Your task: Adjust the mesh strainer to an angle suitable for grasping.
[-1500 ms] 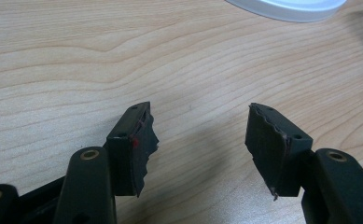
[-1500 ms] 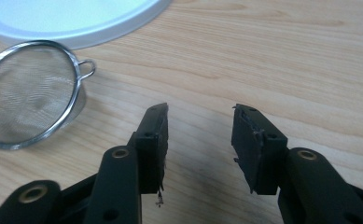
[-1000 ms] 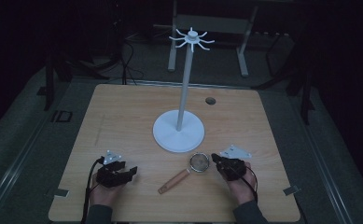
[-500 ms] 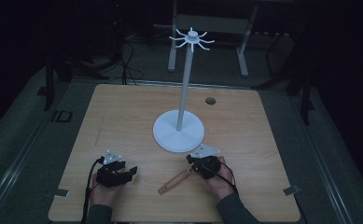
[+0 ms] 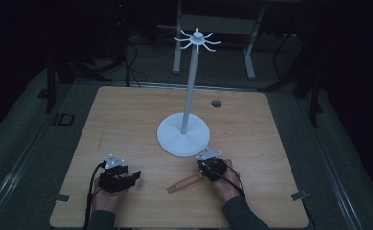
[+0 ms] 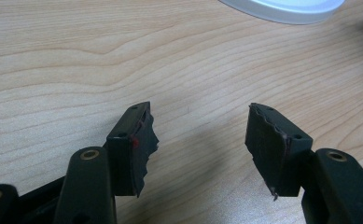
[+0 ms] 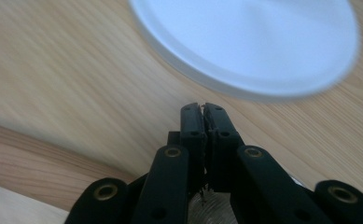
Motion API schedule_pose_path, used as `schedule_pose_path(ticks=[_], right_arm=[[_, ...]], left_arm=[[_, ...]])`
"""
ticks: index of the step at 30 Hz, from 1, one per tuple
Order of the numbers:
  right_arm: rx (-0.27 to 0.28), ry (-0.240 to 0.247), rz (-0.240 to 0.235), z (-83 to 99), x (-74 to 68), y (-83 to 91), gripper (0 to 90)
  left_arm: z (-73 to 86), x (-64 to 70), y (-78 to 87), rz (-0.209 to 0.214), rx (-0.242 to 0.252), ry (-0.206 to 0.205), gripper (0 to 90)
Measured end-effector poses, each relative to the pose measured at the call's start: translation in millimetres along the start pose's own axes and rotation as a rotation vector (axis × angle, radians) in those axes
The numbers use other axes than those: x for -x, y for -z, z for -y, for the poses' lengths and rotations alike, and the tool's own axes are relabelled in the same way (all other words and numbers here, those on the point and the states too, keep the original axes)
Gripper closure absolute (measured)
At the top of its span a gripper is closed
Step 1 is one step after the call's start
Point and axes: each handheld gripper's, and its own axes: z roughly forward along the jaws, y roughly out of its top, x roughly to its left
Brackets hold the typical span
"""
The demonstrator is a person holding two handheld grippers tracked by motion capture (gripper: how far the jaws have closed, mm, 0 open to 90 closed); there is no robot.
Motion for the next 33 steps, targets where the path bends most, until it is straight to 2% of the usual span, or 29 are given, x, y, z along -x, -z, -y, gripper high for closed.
schedule_pose_path(ticks=[8, 10, 11, 14, 16, 24, 27, 30, 32, 33], right_arm=[[-0.040, -0.072, 0.050, 25.6, 25.0, 12.3, 85.2], [-0.043, -0.082, 0.049, 28.8, 29.2, 16.4, 82.7], [-0.035, -0.083, 0.033, 29.4, 30.4, 19.0, 80.9], [0.011, -0.056, -0.029, 27.7, 29.5, 28.6, 73.0], [0.023, -0.028, -0.044, 25.2, 26.3, 34.3, 66.6], [0.043, 0.066, -0.158, 22.4, 15.0, 43.7, 40.0], [0.021, 0.109, -0.197, 22.4, 11.0, 41.9, 32.5], [-0.027, 0.144, -0.221, 22.3, 7.0, 36.4, 33.8], [-0.040, 0.153, -0.228, 22.4, 6.0, 34.3, 33.8], [-0.062, 0.174, -0.231, 21.9, 4.9, 31.0, 44.8]], left_arm=[[-0.1, 0.6, -0.8, -0.003, -0.005, -0.001, 41.4], [-0.3, 1.0, -1.2, -0.002, -0.005, -0.004, 41.4], [-0.3, 1.1, -1.2, -0.001, -0.004, -0.004, 41.4], [-0.3, 0.9, -1.3, -0.002, -0.004, -0.002, 41.3], [-0.4, 0.9, -1.1, -0.001, -0.002, -0.001, 41.4], [-0.4, 0.9, -1.0, 0.000, -0.003, -0.002, 41.4], [-0.4, 1.2, -1.4, -0.001, -0.003, -0.002, 41.4], [-0.5, 1.6, -1.6, 0.000, -0.004, -0.002, 41.4], [-0.5, 1.6, -1.6, 0.000, -0.004, -0.002, 41.3], [-0.5, 1.2, -1.3, -0.001, -0.004, -0.003, 41.4]])
